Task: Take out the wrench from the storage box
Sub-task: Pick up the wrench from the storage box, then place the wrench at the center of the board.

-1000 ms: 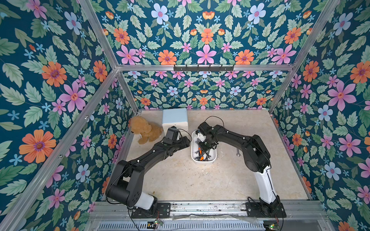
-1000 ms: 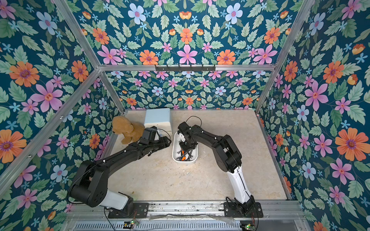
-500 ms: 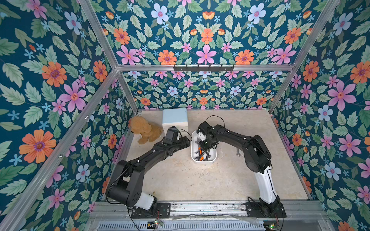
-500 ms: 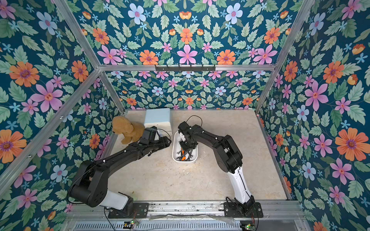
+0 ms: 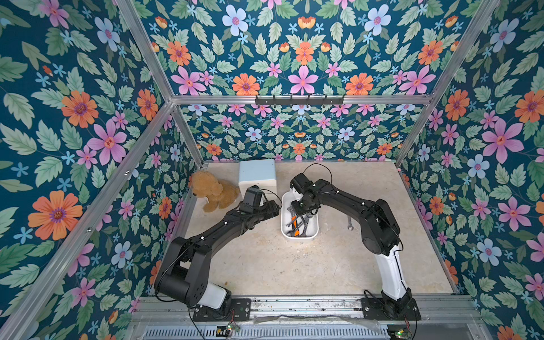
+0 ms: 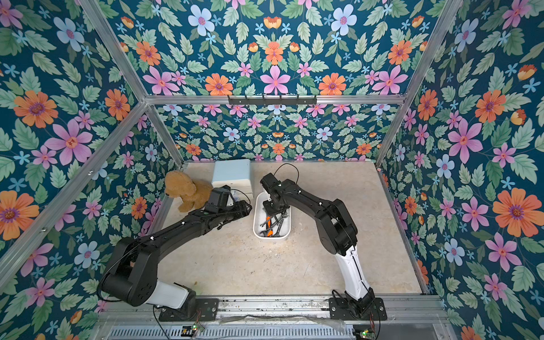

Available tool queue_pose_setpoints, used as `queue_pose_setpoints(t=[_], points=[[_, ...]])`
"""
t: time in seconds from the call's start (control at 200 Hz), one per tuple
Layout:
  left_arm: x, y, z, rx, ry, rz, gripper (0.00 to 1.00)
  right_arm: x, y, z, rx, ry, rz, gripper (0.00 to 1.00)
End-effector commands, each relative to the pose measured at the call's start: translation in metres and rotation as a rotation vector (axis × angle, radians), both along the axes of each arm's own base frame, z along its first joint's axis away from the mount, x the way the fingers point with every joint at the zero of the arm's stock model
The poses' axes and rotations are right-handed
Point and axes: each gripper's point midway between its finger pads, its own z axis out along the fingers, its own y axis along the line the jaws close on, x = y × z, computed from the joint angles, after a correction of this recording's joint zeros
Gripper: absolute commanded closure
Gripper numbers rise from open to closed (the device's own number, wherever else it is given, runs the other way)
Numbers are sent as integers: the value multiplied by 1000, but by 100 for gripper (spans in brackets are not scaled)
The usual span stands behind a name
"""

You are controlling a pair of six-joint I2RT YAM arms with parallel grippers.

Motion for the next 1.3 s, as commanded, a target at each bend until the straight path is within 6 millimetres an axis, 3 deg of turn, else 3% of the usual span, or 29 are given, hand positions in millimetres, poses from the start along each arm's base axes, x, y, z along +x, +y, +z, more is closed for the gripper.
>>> queue_pose_setpoints(t=[0.0, 0.22, 0.37, 0.535, 0.655, 0.745, 0.97, 1.3], points=[[3, 1, 5, -3, -19, 6, 22, 10, -4, 17, 13, -39, -63, 100], [3, 4, 7, 10, -29, 13, 21, 23, -20, 48, 51, -92, -138, 100], [3, 7, 11, 25, -47, 19, 19, 25, -49, 69, 63, -133, -209, 100], [4, 10, 14, 41, -64, 32, 15, 18, -93, 74, 75, -147, -305, 100], [4, 9, 11, 46, -61, 33, 11, 10, -124, 56, 73, -122, -373, 100], [5, 7, 8, 43, -59, 31, 7, 5, -136, 38, 71, -91, -402, 100], [8, 1, 7, 37, -61, 26, 1, 3, -159, -10, 45, -33, -469, 100], [12, -9, 5, 43, -52, 0, 0, 11, -180, -46, -14, 0, -475, 99]])
